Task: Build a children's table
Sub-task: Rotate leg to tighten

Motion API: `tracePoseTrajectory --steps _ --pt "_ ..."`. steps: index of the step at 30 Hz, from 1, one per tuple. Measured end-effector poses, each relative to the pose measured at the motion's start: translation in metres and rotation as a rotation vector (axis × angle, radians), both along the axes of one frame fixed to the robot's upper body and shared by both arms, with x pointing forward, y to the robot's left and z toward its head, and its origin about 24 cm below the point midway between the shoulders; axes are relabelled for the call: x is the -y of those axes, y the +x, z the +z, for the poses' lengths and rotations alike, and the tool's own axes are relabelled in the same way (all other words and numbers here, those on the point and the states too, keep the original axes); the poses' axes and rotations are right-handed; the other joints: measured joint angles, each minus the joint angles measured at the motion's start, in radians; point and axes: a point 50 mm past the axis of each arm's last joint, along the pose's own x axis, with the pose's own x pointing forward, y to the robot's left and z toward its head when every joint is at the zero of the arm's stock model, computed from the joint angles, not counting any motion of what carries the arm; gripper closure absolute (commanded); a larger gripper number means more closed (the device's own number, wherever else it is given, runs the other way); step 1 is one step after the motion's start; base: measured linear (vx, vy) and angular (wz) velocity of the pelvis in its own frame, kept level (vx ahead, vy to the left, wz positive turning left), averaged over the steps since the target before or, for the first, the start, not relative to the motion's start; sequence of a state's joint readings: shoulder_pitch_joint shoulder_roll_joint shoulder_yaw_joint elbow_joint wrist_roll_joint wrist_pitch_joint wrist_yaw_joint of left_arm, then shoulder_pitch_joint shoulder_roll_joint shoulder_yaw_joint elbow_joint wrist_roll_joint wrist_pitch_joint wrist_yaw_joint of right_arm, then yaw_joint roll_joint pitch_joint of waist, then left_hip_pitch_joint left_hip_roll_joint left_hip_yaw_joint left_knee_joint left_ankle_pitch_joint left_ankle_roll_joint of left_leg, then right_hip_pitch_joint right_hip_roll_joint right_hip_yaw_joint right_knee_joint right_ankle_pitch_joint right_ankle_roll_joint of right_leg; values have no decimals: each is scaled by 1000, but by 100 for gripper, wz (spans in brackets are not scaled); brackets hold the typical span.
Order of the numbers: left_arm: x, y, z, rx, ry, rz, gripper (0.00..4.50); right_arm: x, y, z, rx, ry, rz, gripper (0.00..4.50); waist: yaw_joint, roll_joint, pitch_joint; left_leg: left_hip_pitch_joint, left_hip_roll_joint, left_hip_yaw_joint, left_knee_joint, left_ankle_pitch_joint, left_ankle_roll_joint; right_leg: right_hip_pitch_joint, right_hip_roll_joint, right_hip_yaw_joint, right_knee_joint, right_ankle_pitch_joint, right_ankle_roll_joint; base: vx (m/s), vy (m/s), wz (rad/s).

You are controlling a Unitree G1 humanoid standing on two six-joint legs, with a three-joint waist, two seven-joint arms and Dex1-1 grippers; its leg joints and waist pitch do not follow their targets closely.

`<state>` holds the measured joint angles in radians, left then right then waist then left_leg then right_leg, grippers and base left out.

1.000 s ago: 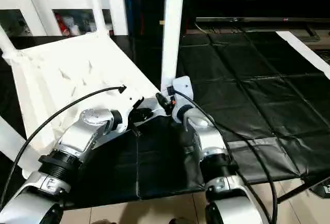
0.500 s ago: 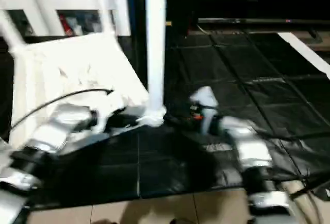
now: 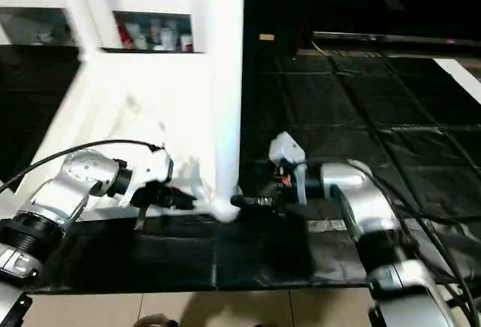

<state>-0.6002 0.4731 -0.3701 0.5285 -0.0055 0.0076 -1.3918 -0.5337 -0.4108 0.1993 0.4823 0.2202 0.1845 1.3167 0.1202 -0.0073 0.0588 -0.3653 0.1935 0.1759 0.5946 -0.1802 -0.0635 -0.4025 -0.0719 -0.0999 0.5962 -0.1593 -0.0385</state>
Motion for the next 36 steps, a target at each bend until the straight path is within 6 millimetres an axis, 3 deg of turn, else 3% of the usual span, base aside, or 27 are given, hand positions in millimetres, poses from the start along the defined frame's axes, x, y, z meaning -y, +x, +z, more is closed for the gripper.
tracePoseTrajectory --steps 20,27,33,36 --pt "2 -2 1 2 4 -52 450 -10 -6 -7 -75 10 125 201 -6 0 0 0 -1 1 0 0 2 0 -2 0 1 -1 1 0 0 0" --pt "1 -2 2 2 5 -48 450 -12 -6 -8 -78 15 122 240 -8 0 0 0 -1 1 0 1 2 0 -1 0 1 -1 1 0 0 0" --pt "-1 3 0 -10 -3 76 450 -21 -6 -13 -47 45 -6 246 -15 0 0 4 -1 1 0 1 1 1 -2 0 5 -3 6 0 0 0" --pt "-3 9 -1 -2 -4 202 450 -26 1 -15 -9 32 -158 249 -34 0 0 8 -1 1 0 1 0 2 -2 0 6 -3 5 0 0 0"
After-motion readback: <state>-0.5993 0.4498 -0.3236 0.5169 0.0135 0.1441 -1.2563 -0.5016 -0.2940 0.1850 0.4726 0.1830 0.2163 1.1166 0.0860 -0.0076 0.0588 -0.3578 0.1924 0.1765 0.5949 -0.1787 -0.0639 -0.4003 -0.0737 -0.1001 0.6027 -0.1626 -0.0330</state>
